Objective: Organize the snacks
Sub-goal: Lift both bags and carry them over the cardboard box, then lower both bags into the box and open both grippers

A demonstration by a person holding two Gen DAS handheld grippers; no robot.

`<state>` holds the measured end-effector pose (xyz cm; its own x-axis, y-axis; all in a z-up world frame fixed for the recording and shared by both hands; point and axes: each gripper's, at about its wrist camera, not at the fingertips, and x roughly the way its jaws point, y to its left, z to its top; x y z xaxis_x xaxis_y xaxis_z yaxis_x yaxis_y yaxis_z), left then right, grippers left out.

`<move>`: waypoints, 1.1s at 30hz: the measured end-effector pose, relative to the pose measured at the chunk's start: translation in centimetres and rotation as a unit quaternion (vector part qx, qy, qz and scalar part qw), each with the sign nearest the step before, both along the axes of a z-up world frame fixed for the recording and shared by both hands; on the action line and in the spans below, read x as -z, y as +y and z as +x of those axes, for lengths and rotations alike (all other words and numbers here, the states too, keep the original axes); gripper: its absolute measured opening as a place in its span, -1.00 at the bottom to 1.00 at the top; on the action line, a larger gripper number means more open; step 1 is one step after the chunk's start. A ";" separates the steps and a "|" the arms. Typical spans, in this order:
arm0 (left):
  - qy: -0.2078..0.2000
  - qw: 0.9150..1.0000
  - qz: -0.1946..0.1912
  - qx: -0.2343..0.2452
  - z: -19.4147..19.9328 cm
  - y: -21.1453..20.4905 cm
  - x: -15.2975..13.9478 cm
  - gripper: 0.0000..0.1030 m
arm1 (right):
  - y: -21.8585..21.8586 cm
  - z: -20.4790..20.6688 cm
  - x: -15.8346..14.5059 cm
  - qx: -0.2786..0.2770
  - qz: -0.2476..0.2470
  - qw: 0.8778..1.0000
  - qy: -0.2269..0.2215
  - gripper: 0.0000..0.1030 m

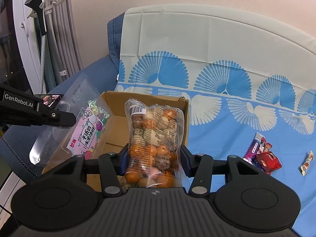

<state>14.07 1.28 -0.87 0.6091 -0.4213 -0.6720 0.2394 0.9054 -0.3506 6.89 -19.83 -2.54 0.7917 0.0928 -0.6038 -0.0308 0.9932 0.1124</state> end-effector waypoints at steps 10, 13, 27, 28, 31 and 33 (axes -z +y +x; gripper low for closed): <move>0.007 1.000 0.022 0.010 0.8 -0.6 0.9 -0.91 | 0.3 1.0 0.3 0.000 0.002 1.000 0.005 0.03; 0.009 1.000 0.025 0.014 1.1 -0.8 1.1 -0.91 | 0.3 1.1 0.5 -0.003 0.004 1.000 0.007 0.04; 0.009 0.996 0.084 0.029 4.2 -2.4 2.3 -0.91 | 0.9 3.7 1.8 -0.001 0.018 1.000 0.014 0.04; 0.009 0.996 0.087 0.030 4.4 -2.4 2.4 -0.91 | 0.9 3.9 1.9 0.000 0.021 1.000 0.016 0.04; 0.008 0.995 0.094 0.032 4.9 -2.6 2.8 -0.91 | 0.9 4.7 2.3 -0.001 0.025 0.999 0.020 0.04; 0.011 0.995 0.095 0.033 5.3 -2.7 3.1 -0.91 | 1.0 5.2 2.6 -0.001 0.026 0.999 0.022 0.04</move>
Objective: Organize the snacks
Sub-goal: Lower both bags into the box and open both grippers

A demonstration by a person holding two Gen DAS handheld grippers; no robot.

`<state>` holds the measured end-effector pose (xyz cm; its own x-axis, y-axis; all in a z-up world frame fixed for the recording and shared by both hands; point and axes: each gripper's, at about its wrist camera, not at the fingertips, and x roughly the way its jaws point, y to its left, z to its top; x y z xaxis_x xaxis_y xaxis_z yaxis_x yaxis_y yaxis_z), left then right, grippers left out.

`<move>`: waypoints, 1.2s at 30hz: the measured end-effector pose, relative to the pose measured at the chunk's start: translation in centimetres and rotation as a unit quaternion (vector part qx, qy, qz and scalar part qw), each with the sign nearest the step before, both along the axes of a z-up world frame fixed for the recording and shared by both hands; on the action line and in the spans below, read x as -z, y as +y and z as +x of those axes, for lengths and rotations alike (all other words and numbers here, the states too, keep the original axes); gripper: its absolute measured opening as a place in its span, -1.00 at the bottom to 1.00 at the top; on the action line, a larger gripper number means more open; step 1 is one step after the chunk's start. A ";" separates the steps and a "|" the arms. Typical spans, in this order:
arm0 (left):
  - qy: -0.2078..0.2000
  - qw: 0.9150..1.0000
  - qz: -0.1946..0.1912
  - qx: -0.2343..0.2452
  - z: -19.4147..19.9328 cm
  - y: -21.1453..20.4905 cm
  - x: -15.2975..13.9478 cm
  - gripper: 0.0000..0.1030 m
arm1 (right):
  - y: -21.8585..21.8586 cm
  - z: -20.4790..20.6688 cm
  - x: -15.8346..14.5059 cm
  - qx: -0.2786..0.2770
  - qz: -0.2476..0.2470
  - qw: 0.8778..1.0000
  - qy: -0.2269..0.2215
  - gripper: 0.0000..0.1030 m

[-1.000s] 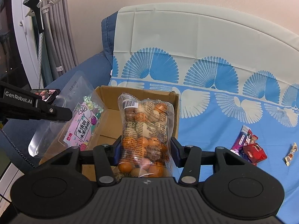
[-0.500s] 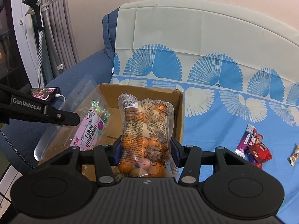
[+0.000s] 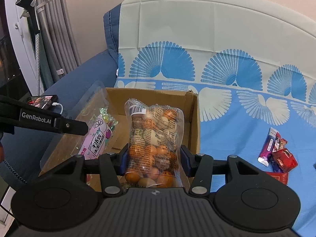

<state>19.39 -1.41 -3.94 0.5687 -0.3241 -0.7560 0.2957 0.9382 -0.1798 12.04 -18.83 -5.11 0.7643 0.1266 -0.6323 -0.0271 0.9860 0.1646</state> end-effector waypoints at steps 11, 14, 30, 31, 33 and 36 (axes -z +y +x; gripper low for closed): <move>0.015 1.000 0.019 -0.001 2.2 -0.4 2.1 -0.91 | 0.3 2.3 1.7 0.002 0.009 1.000 0.018 0.05; 0.022 0.999 0.024 -0.005 2.9 -0.3 2.8 -0.91 | 0.3 3.1 2.3 0.004 0.012 1.000 0.022 0.05; 0.007 0.997 0.057 -0.057 4.7 0.4 3.7 1.00 | -0.8 4.9 2.3 0.041 0.028 0.999 -0.003 0.71; -0.001 0.997 0.048 -0.060 4.4 0.8 3.3 1.00 | -1.0 4.5 1.9 0.045 0.021 0.999 -0.011 0.76; 0.009 0.997 0.036 -0.064 4.0 1.5 3.0 1.00 | -1.5 3.9 1.4 0.049 0.015 0.999 -0.012 0.76; 0.025 0.996 0.025 -0.082 2.4 2.3 2.6 1.00 | -2.0 2.0 0.7 0.054 0.027 0.998 -0.005 0.76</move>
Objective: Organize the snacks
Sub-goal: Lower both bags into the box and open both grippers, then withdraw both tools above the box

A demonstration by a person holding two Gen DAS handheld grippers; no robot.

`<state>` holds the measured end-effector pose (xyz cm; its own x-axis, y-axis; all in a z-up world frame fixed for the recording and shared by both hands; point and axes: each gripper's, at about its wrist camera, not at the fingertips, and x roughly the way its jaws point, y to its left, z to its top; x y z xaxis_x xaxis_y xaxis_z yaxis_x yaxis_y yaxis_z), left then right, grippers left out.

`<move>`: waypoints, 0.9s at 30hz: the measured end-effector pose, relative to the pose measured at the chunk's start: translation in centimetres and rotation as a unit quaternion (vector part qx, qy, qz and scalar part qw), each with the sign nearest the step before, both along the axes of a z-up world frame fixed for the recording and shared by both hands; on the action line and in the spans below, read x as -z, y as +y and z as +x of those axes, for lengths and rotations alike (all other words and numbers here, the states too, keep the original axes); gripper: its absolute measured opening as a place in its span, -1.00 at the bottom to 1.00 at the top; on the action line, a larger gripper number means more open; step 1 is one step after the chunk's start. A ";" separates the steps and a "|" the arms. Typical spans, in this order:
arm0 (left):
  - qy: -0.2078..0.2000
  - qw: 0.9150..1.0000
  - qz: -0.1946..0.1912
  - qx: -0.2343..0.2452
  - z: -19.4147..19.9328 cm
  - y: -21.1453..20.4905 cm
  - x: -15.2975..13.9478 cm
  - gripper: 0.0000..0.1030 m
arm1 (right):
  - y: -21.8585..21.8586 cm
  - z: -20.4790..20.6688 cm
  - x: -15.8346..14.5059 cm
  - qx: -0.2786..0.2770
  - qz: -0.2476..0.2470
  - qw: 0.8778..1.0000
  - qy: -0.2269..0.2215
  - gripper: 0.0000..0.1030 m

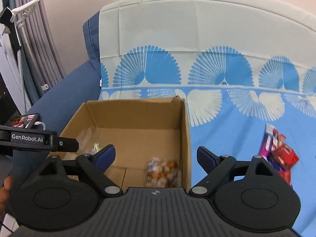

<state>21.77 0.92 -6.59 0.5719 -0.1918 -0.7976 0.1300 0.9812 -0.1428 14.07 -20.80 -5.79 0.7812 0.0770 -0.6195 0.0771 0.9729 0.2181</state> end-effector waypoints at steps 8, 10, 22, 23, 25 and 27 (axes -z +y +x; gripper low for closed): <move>0.007 1.000 0.024 0.015 -7.0 0.1 -1.0 1.00 | 1.1 -6.6 -1.9 -0.017 -0.008 1.000 -0.009 0.85; 0.004 0.999 0.028 0.020 -8.3 -0.1 -1.3 1.00 | 1.4 -7.5 -2.3 -0.023 -0.014 1.000 -0.010 0.86; -0.022 0.999 0.042 0.026 -13.9 0.1 -4.0 1.00 | 2.2 -13.4 -4.7 -0.019 -0.019 0.999 -0.030 0.88; -0.027 0.998 0.041 0.026 -14.3 0.1 -4.2 1.00 | 2.2 -13.8 -4.9 -0.019 -0.020 0.999 -0.033 0.88; -0.034 0.998 0.040 0.025 -15.0 0.1 -4.7 1.00 | 2.3 -14.7 -5.2 -0.019 -0.022 0.999 -0.039 0.88; -0.040 0.998 0.040 0.025 -15.7 0.2 -5.0 1.00 | 2.2 -15.4 -5.4 -0.018 -0.024 0.999 -0.044 0.88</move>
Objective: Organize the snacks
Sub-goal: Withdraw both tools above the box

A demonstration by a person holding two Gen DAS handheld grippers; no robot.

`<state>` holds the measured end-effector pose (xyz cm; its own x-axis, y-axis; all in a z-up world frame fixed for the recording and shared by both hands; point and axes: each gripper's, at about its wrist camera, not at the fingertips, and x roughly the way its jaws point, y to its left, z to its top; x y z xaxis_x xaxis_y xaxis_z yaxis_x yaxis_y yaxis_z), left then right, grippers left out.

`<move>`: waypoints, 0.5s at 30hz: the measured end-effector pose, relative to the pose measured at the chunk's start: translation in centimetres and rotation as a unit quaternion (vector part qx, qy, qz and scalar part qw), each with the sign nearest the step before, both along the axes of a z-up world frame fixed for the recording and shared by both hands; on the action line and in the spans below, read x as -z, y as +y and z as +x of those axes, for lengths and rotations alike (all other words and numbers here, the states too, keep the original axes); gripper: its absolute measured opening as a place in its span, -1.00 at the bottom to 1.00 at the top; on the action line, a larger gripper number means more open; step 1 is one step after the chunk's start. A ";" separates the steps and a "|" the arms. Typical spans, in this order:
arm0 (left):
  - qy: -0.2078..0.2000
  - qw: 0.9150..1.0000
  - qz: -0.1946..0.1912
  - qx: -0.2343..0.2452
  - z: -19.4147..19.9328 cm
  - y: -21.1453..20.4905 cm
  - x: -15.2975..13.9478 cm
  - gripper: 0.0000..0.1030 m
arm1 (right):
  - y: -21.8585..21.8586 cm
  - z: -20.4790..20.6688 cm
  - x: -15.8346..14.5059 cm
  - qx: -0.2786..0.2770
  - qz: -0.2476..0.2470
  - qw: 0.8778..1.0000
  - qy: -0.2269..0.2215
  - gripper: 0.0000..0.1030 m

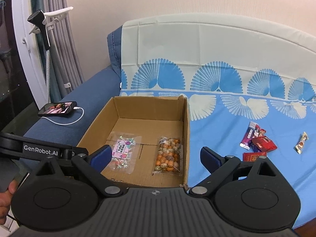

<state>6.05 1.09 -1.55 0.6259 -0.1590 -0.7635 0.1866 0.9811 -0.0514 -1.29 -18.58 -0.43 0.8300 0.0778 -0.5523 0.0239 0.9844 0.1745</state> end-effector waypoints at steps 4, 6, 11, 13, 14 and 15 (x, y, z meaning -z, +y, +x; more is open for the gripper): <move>-0.007 1.000 0.004 0.001 -1.0 -0.2 -0.4 1.00 | -0.3 -1.4 -0.4 0.003 0.002 1.000 -0.010 0.88; -0.009 1.000 0.006 0.005 -1.5 -0.4 -0.6 1.00 | -0.5 -1.9 -0.5 0.004 0.003 1.000 -0.013 0.89; -0.015 1.000 0.009 0.010 -2.5 -0.6 -0.9 1.00 | -0.8 -2.9 -0.6 0.005 0.008 1.000 -0.018 0.89; -0.017 1.000 0.009 0.009 -2.6 -0.6 -1.0 1.00 | -0.9 -3.1 -0.7 0.005 0.011 1.000 -0.019 0.90; -0.018 1.000 0.009 0.008 -2.7 -0.6 -1.1 1.00 | -1.0 -3.2 -0.7 0.006 0.011 1.000 -0.020 0.90; -0.018 1.000 0.010 0.007 -2.6 -0.7 -1.1 1.00 | -1.0 -3.2 -0.7 0.006 0.012 1.000 -0.021 0.91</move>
<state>3.42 0.43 -0.49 0.6513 -0.1535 -0.7431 0.2018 0.9791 -0.0254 -4.53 -19.62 0.28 0.8533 0.0811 -0.5151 0.0271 0.9796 0.1991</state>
